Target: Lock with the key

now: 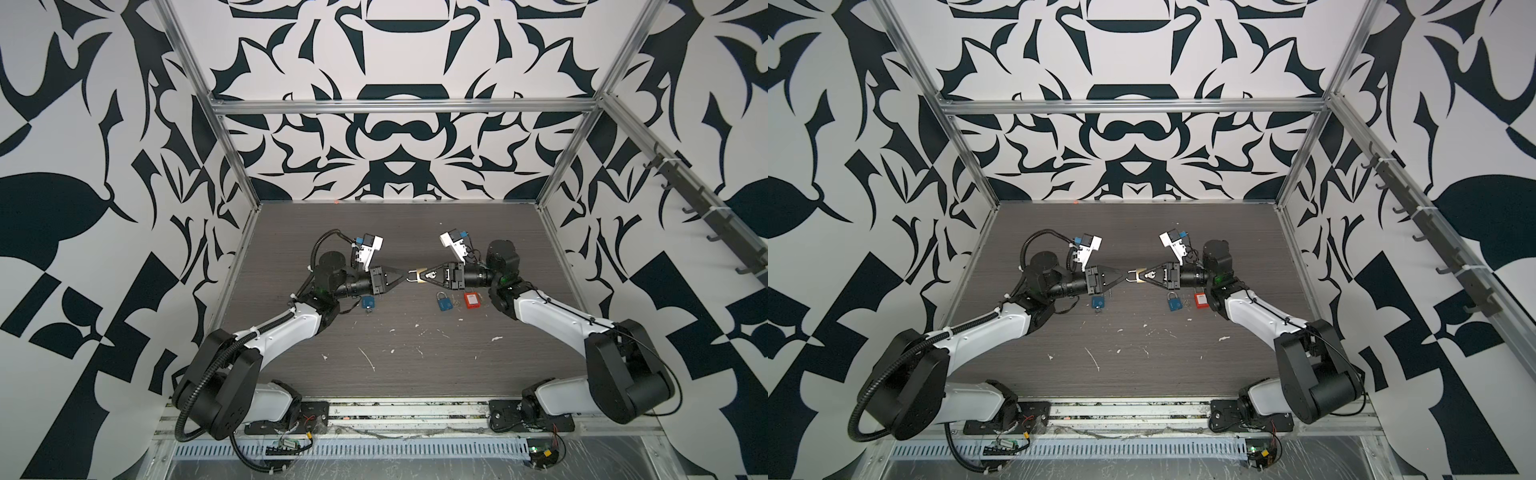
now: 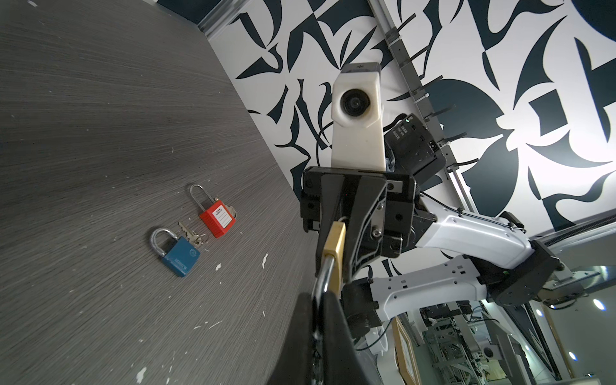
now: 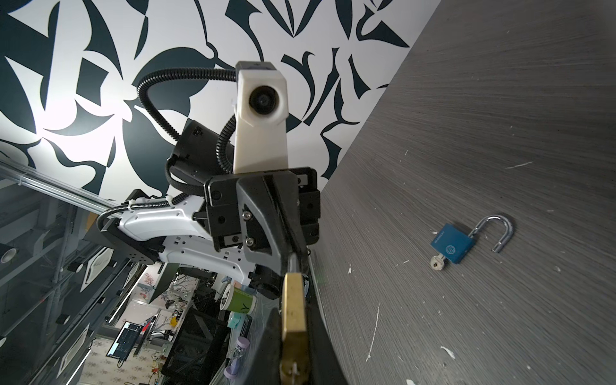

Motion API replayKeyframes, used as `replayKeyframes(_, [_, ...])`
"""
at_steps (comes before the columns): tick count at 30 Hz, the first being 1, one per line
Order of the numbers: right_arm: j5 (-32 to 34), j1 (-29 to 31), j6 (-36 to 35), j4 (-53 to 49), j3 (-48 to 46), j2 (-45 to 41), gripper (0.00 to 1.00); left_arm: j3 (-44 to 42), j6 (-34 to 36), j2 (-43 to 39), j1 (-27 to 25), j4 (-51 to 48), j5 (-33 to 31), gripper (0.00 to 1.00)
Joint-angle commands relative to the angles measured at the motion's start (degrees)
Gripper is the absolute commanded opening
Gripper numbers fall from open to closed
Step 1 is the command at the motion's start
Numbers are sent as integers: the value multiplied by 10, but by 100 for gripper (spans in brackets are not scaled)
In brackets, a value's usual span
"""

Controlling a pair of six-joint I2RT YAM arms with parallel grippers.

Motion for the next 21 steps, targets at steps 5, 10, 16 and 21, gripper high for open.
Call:
replayKeyframes(5, [35,61,-17,26,38,40,0,45,-3,11,-43,55,62,0])
replayKeyframes(10, [55,52,-1,27,36,34,0,38,1,9,-39,42,51,0])
replayKeyframes(16, [125,1,19,-60,21,-8,0,-10,-8,2,2,65,16,56])
replayKeyframes(21, [117,-2,105,17,-7,-20,0,-77,-115,37,54,276,17,67])
